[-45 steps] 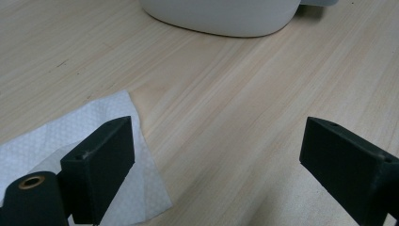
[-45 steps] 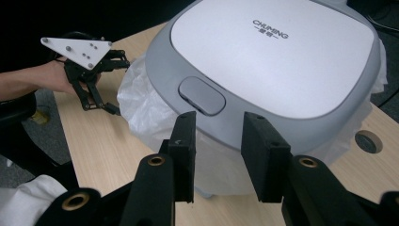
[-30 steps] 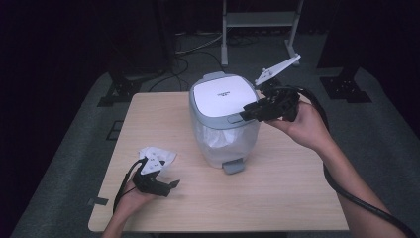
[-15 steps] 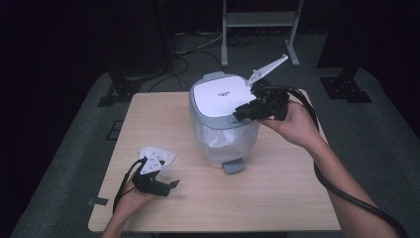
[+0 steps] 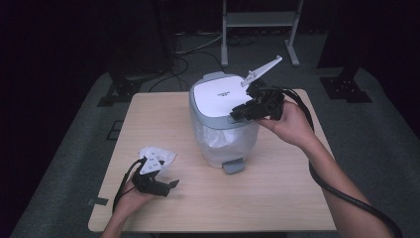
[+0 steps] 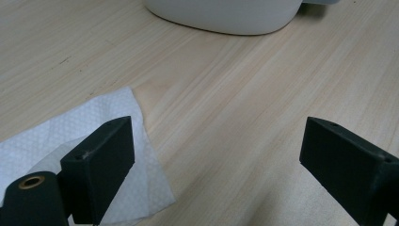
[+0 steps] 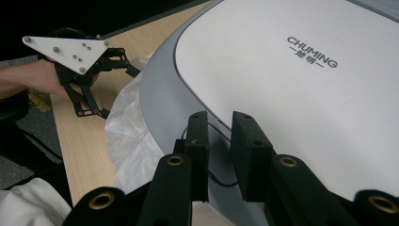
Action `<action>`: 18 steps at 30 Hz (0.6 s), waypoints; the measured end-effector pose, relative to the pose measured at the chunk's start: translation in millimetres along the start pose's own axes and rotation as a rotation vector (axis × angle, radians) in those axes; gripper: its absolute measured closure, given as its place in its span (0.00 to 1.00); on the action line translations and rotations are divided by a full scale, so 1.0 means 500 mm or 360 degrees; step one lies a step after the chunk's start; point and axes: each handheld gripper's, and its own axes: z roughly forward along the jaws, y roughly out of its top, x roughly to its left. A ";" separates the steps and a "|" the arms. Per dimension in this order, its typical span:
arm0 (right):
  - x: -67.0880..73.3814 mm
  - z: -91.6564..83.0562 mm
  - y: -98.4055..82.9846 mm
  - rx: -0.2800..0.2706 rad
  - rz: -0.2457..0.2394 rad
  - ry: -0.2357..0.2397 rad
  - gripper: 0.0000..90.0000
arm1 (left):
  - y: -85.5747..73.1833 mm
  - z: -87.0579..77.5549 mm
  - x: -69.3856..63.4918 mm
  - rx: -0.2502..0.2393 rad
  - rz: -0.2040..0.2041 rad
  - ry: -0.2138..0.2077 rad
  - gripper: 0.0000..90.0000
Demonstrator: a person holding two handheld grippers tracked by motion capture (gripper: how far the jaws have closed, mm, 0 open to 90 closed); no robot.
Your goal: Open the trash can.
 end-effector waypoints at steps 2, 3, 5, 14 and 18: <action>0.000 0.000 -0.001 -0.0006 0.0004 0.0003 0.85 | 0.000 0.000 0.000 0.0001 -0.0001 -0.0001 0.11; 0.000 0.001 -0.002 -0.0013 0.0007 0.0008 0.85 | 0.000 0.000 0.001 0.0003 0.0000 -0.0002 0.11; 0.000 0.001 -0.002 -0.0015 0.0005 0.0007 0.86 | -0.001 0.000 0.001 0.0003 0.0000 -0.0002 0.11; 0.006 0.002 -0.006 -0.0029 -0.0044 -0.0060 0.91 | 0.000 0.001 -0.001 0.0005 -0.0002 -0.0003 0.11; 0.010 0.002 -0.007 -0.0030 -0.0054 -0.0085 0.94 | -0.001 0.001 0.000 0.0006 -0.0003 -0.0004 0.11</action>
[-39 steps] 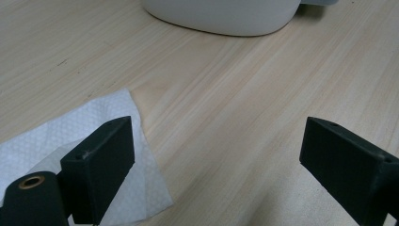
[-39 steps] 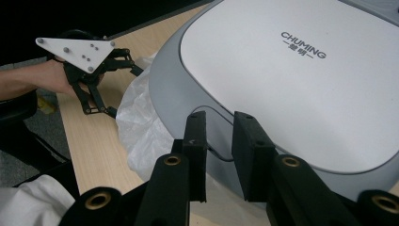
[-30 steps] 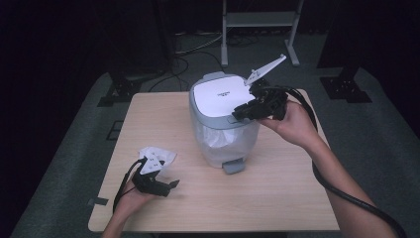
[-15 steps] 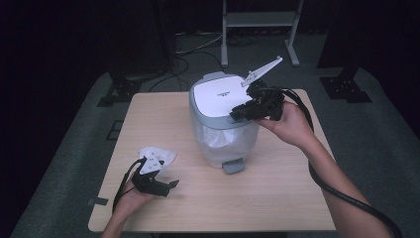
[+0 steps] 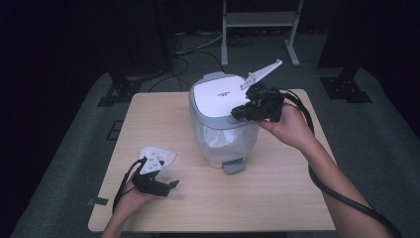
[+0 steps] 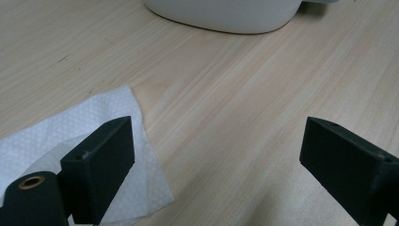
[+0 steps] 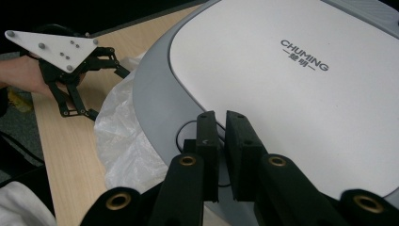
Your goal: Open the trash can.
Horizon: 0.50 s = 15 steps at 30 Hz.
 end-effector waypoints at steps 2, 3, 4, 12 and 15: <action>-0.003 0.000 -0.004 -0.0001 0.0005 0.0000 0.97 | 0.000 0.001 0.001 0.0001 -0.0001 -0.0002 0.11; -0.003 0.000 -0.005 -0.0008 0.0016 0.0008 0.98 | 0.000 0.001 0.001 0.0001 -0.0001 -0.0002 0.11; -0.003 0.000 -0.005 -0.0008 0.0016 0.0008 0.98 | 0.000 0.001 0.001 0.0000 -0.0002 -0.0002 0.11; -0.001 -0.002 -0.006 -0.0011 0.0019 0.0040 0.91 | -0.001 0.000 0.001 -0.0001 -0.0007 0.0001 0.11; 0.000 -0.006 -0.006 0.0006 0.0008 0.0029 0.87 | -0.002 0.000 0.002 0.0001 -0.0007 0.0002 0.11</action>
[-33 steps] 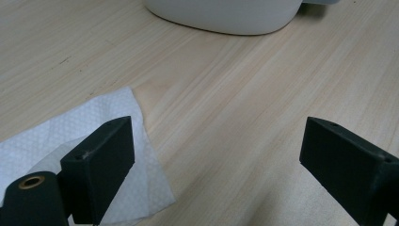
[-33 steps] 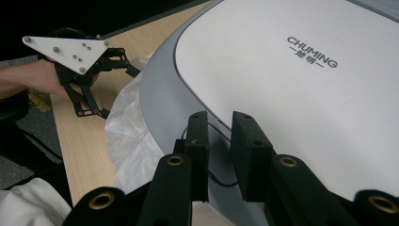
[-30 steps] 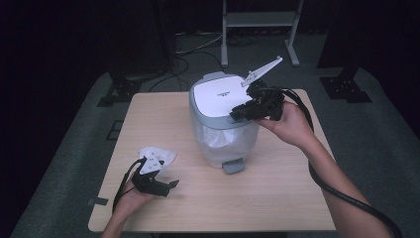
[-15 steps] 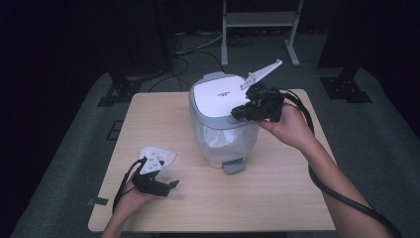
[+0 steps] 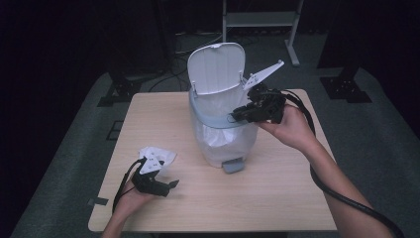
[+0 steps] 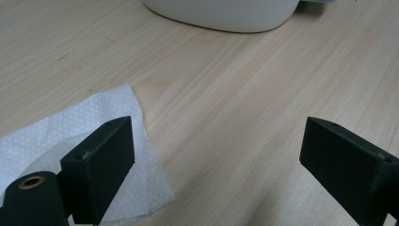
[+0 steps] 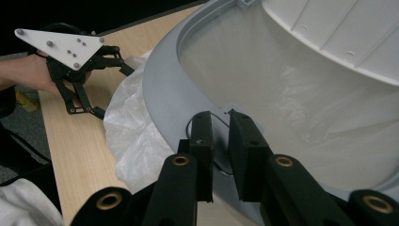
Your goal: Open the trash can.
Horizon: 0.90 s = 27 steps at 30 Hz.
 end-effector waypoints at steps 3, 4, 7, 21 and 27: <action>-0.002 -0.007 -0.009 -0.0001 0.0014 0.0011 0.86 | -0.001 -0.001 0.001 -0.0001 -0.0001 0.0000 0.11; -0.003 -0.012 -0.012 -0.0002 0.0021 0.0016 0.85 | -0.001 0.000 0.002 -0.0002 -0.0002 0.0000 0.11; -0.008 -0.032 -0.026 -0.0034 0.0052 0.0018 0.85 | -0.001 0.000 0.002 -0.0002 -0.0003 0.0000 0.11; -0.033 -0.080 -0.102 -0.0056 0.0153 -0.0017 0.82 | -0.002 0.000 0.002 0.0001 -0.0012 0.0005 0.11; -0.046 -0.084 -0.139 -0.0063 0.0194 -0.0021 0.80 | -0.003 0.000 0.003 -0.0002 -0.0016 0.0006 0.11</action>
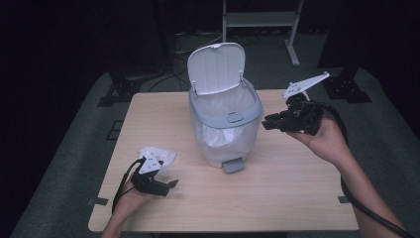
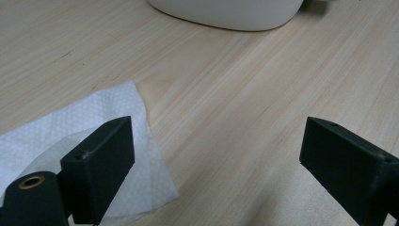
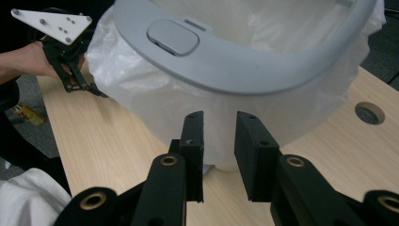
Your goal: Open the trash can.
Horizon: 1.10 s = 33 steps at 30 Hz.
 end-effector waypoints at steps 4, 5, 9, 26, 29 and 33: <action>-0.008 0.001 -0.023 0.0002 0.0024 -0.0002 0.78 | 0.000 0.000 0.000 0.0001 0.0002 0.0000 0.11; -0.012 0.004 -0.037 0.0009 0.0044 0.0000 0.77 | 0.000 -0.001 0.000 0.0001 0.0004 0.0001 0.11; -0.021 0.010 -0.060 0.0016 0.0069 -0.0001 0.75 | 0.000 -0.001 0.000 0.0002 0.0002 0.0002 0.11; -0.045 0.049 -0.172 0.0051 0.0188 -0.0019 0.67 | 0.000 -0.001 0.000 0.0003 0.0010 0.0011 0.11; -0.049 0.056 -0.190 0.0055 0.0212 -0.0022 0.66 | 0.000 -0.001 0.000 0.0004 0.0007 0.0012 0.11; -0.053 0.066 -0.214 0.0057 0.0237 -0.0021 0.65 | 0.000 -0.001 0.000 0.0002 0.0001 0.0013 0.11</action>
